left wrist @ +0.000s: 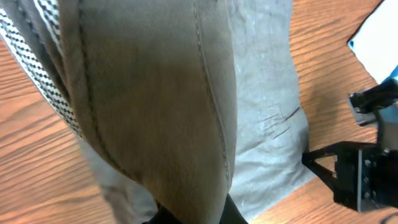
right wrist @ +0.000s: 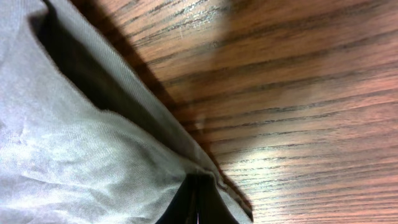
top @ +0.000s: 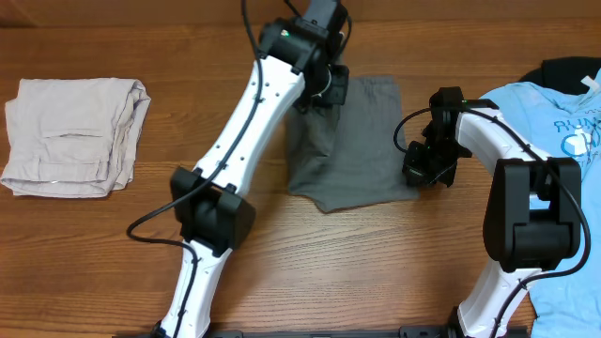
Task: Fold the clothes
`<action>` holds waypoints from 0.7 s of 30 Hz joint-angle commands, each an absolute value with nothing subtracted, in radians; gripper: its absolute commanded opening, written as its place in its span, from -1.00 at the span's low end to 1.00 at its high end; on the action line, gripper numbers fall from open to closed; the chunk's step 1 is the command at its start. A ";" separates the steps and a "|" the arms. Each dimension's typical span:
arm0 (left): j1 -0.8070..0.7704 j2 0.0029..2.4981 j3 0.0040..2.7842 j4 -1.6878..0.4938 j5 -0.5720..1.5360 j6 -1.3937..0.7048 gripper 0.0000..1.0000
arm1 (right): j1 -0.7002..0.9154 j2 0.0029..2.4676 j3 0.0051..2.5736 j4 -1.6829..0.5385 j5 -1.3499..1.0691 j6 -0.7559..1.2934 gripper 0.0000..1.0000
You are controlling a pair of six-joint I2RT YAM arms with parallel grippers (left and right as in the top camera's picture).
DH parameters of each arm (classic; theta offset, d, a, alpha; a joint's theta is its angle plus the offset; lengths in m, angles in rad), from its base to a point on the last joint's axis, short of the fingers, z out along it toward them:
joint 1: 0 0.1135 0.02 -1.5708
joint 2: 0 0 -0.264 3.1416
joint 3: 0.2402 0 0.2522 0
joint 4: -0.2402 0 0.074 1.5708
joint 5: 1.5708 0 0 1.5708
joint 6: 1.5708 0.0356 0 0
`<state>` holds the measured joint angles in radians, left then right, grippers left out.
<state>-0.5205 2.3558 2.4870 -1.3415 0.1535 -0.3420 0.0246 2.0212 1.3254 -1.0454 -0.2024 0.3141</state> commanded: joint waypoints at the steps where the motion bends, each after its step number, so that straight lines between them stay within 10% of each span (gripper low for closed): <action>1: -0.548 2.387 2.487 -1.329 0.185 -0.360 -0.92 | 0.029 2.070 1.279 -1.026 -0.203 0.313 -0.92; 21: -0.575 2.480 2.487 -1.196 0.346 -0.390 -0.82 | 0.028 2.070 1.276 -1.026 -0.203 0.313 -0.92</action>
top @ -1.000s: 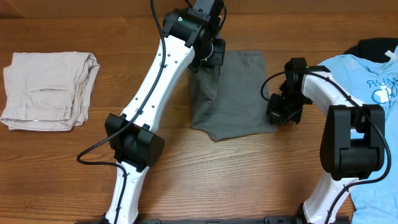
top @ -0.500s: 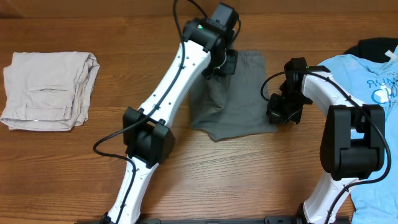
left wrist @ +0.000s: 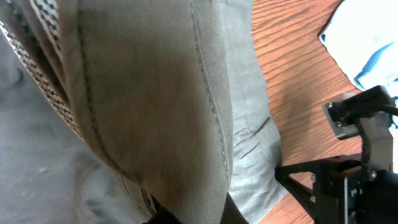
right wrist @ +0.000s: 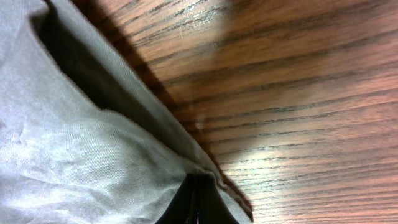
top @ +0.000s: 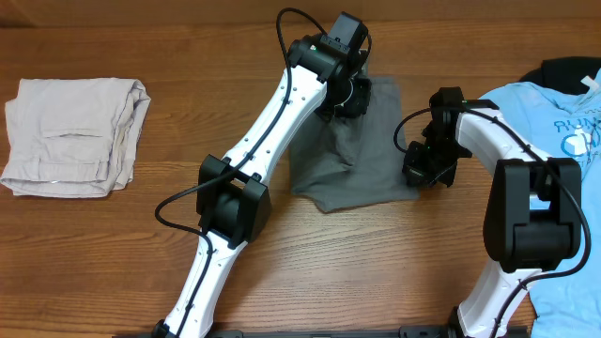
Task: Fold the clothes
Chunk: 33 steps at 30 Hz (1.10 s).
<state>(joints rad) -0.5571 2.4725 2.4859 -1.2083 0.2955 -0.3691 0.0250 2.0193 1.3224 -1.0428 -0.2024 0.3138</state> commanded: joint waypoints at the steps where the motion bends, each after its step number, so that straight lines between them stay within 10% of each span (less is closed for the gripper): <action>1: -0.577 2.480 2.487 -1.192 0.352 -0.390 -0.78 | 0.028 2.070 1.276 -1.027 -0.203 0.313 -0.92; 9: -0.561 2.476 2.518 -1.147 0.420 -0.389 0.52 | 0.013 2.026 1.315 -1.082 -0.214 0.255 -0.92; 12: -0.534 2.470 2.571 -1.156 0.421 -0.389 0.71 | -0.011 1.949 1.376 -1.166 -0.219 0.236 -0.92; 15: -0.511 2.466 2.626 -1.171 0.428 -0.389 0.47 | -0.025 1.844 1.408 -1.196 -0.282 0.235 -0.92; 22: -0.495 2.474 2.637 -1.227 0.256 -0.374 -0.89 | -0.015 1.709 1.410 -1.162 -0.318 0.235 -0.92; 33: -0.511 2.544 2.626 -1.242 0.192 -0.370 -0.90 | 0.011 1.758 1.249 -0.810 -0.413 0.243 -0.92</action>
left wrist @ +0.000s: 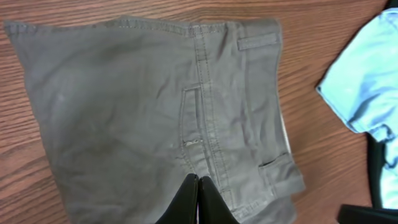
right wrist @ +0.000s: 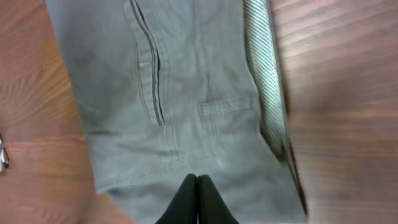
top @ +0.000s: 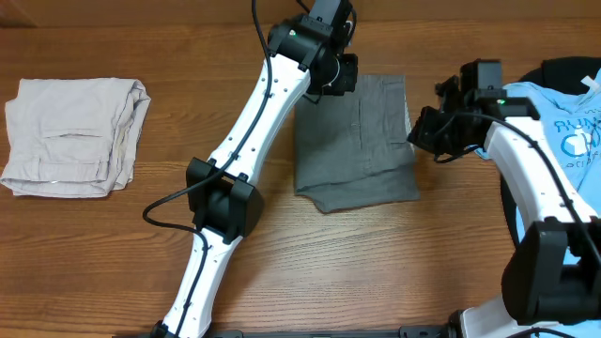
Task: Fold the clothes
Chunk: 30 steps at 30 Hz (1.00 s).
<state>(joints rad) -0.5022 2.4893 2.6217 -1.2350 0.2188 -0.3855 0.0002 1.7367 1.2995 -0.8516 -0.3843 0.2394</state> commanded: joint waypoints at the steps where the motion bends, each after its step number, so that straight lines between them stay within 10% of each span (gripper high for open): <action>1: -0.511 2.555 2.626 -1.242 0.192 -0.370 -0.89 | 0.014 1.767 1.227 -0.776 -0.414 0.244 -0.92; 15: -0.512 2.720 2.626 -1.192 0.207 -0.370 -0.92 | 0.026 1.848 0.920 -0.478 -0.252 0.454 -0.92; 30: -0.513 2.469 2.793 -1.436 0.199 -0.336 -0.92 | -0.037 1.711 1.200 -0.786 -0.377 0.385 -0.81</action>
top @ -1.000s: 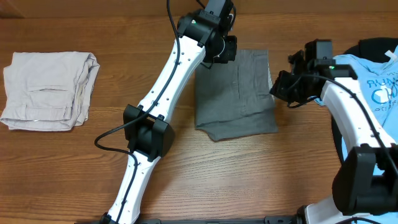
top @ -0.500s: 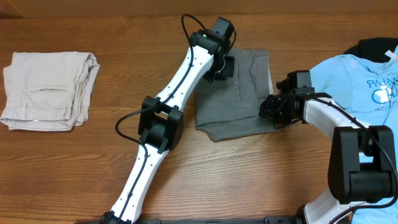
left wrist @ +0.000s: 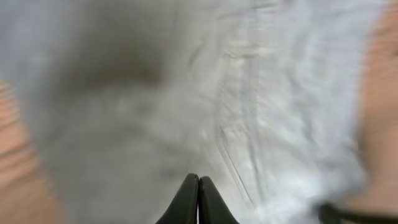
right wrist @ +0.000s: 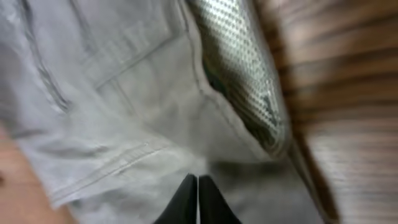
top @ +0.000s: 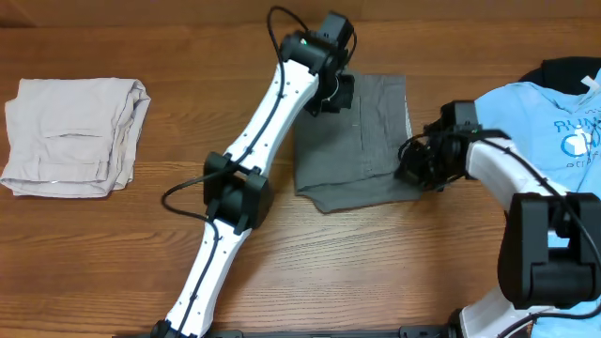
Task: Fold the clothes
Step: 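Grasp the folded trousers with the left gripper and drag them leftward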
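Note:
Grey shorts (top: 362, 150) lie folded flat in the middle of the table. My left gripper (top: 335, 96) is shut over their upper left part. In the left wrist view its tips (left wrist: 198, 185) sit close over blurred grey cloth (left wrist: 249, 93), nothing between them. My right gripper (top: 410, 167) is shut at the shorts' right edge. In the right wrist view its tips (right wrist: 198, 185) are just above the cloth (right wrist: 124, 93), beside the checked waistband lining (right wrist: 239, 68).
A folded beige garment (top: 75, 136) lies at the far left. A light blue T-shirt (top: 554, 122) lies at the right edge, with a black garment (top: 568, 68) behind it. Bare wooden table (top: 376, 263) runs along the front.
Both grippers were higher above the folded shorts. The left one is now lower and close to the cloth. The right one has come down and inward to the shorts' right edge.
My left gripper held a raised fold of the grey shorts while the right was shut at their right edge. Then the fold was further right. Later the shorts lay flat, both grippers shut and empty above. Now both sit low over the cloth.

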`<action>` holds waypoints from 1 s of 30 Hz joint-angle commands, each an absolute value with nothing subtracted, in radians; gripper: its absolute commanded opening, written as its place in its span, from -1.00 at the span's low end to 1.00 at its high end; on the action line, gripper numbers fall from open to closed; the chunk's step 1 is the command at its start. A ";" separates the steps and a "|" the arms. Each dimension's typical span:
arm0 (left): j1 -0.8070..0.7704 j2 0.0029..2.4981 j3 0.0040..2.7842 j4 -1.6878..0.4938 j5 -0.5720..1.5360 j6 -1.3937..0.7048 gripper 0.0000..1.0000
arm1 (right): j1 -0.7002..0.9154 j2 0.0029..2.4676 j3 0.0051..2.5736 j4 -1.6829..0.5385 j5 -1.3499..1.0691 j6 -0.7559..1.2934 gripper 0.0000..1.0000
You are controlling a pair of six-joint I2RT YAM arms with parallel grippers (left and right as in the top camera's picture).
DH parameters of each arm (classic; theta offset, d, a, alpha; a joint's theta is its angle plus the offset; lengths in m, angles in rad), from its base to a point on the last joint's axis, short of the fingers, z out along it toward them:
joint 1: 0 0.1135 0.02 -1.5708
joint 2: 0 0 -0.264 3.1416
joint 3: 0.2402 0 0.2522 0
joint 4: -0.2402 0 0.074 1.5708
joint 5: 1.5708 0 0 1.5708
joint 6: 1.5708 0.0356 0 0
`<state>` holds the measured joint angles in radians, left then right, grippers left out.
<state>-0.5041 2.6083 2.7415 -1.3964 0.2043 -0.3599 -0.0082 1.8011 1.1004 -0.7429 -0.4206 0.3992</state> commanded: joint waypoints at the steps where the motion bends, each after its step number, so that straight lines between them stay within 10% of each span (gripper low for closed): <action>1: -0.514 2.454 2.793 -1.462 0.197 -0.336 -0.92 | -0.049 1.699 1.225 -0.825 -0.343 0.385 -0.71; 4: -0.514 2.439 2.792 -1.535 0.175 -0.337 -0.91 | -0.087 1.673 1.273 -0.894 -0.256 0.385 0.83; 5: -0.514 2.440 2.791 -1.552 0.176 -0.338 -0.87 | -0.096 1.670 1.276 -0.902 -0.236 0.385 1.00; 30: -0.601 2.482 2.325 -1.641 0.171 -0.345 -0.92 | -0.110 1.671 1.275 -0.899 -0.217 0.386 1.00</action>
<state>-0.5877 2.4733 2.3943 -1.6684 0.1883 -0.3595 -0.1104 1.6756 1.2682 -0.9051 -0.2279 0.3882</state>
